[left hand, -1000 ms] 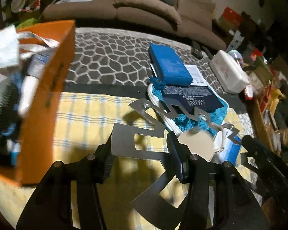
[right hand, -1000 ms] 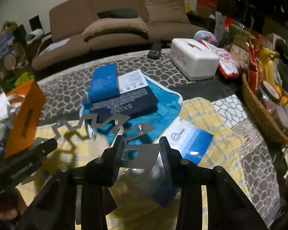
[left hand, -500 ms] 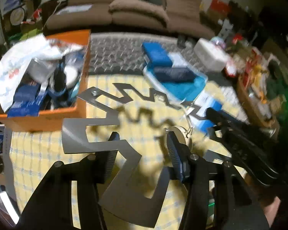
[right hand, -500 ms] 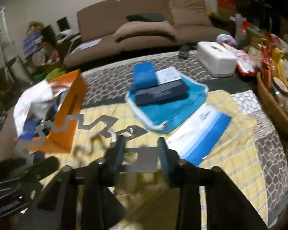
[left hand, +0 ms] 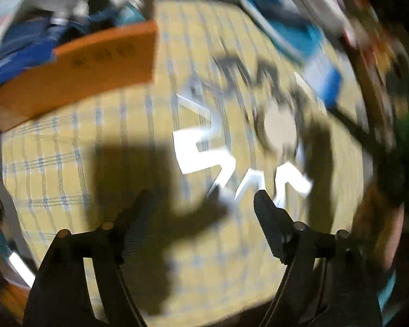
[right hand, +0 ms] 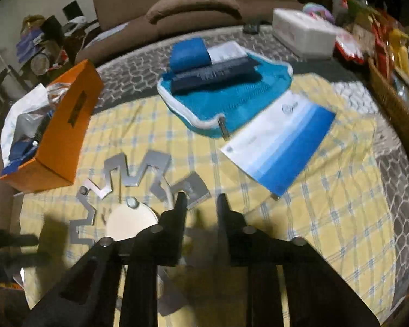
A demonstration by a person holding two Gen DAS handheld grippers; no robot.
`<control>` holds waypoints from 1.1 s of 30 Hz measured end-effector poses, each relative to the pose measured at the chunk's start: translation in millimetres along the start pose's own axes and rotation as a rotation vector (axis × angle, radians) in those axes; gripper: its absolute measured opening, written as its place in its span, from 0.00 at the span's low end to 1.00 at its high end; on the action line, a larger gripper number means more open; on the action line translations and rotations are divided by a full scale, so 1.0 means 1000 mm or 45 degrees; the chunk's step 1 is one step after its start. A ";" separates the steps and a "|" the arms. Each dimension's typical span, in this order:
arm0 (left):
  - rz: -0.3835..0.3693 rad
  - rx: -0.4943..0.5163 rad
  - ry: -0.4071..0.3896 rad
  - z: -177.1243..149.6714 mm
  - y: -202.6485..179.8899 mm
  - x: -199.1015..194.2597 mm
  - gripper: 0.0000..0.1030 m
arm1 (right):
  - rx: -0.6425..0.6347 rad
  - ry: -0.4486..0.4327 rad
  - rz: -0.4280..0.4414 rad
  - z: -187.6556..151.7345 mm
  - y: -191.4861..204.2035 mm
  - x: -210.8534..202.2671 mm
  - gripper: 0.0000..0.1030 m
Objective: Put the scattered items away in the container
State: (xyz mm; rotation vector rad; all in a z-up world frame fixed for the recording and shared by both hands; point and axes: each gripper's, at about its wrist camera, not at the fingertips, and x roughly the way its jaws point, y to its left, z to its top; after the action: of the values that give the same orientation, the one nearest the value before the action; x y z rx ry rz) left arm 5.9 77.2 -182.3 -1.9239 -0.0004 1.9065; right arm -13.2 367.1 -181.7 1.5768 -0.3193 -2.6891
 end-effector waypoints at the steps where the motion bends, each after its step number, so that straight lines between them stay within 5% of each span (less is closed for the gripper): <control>1: -0.003 0.026 0.000 -0.002 0.003 -0.003 0.75 | 0.009 0.033 0.012 -0.001 -0.001 0.005 0.37; 3: 0.053 -0.046 -0.049 -0.001 0.018 -0.004 0.86 | 0.014 0.069 0.020 -0.003 0.001 0.011 0.54; 5: 0.109 -0.137 -0.077 0.004 0.030 0.004 0.86 | -0.020 0.137 0.008 -0.005 0.009 0.021 0.63; 11: 0.263 -0.170 -0.121 0.023 0.013 0.038 0.86 | -0.204 0.196 -0.187 -0.019 0.030 0.031 0.77; 17: 0.310 -0.079 -0.091 0.035 -0.019 0.068 0.86 | -0.144 0.207 -0.130 -0.022 0.016 0.036 0.75; 20: 0.317 -0.081 -0.096 0.036 -0.021 0.077 0.89 | -0.066 0.246 -0.029 -0.021 0.009 0.042 0.49; 21: 0.325 -0.080 -0.101 0.035 -0.023 0.077 0.88 | -0.076 0.237 -0.028 -0.021 0.010 0.041 0.49; 23: 0.333 -0.073 -0.118 0.033 -0.025 0.077 0.81 | -0.083 0.215 -0.016 -0.020 0.014 0.037 0.47; 25: 0.320 -0.057 -0.134 0.030 -0.028 0.074 0.60 | -0.102 0.187 0.000 -0.019 0.018 0.032 0.42; 29: 0.239 -0.129 -0.142 0.028 -0.016 0.065 0.46 | -0.158 0.110 -0.026 -0.018 0.027 0.021 0.36; 31: 0.222 -0.201 -0.141 0.028 0.000 0.058 0.21 | -0.154 0.075 -0.005 -0.016 0.027 0.013 0.34; 33: 0.146 -0.261 -0.139 0.027 0.013 0.055 0.20 | -0.145 0.057 0.028 -0.014 0.027 0.008 0.30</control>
State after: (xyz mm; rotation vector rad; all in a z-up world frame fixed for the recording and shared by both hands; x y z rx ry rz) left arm -20.9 89.6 -237.9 -1.9845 -0.1246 2.1596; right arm -7.9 337.2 -190.6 1.5894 -0.1775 -2.6006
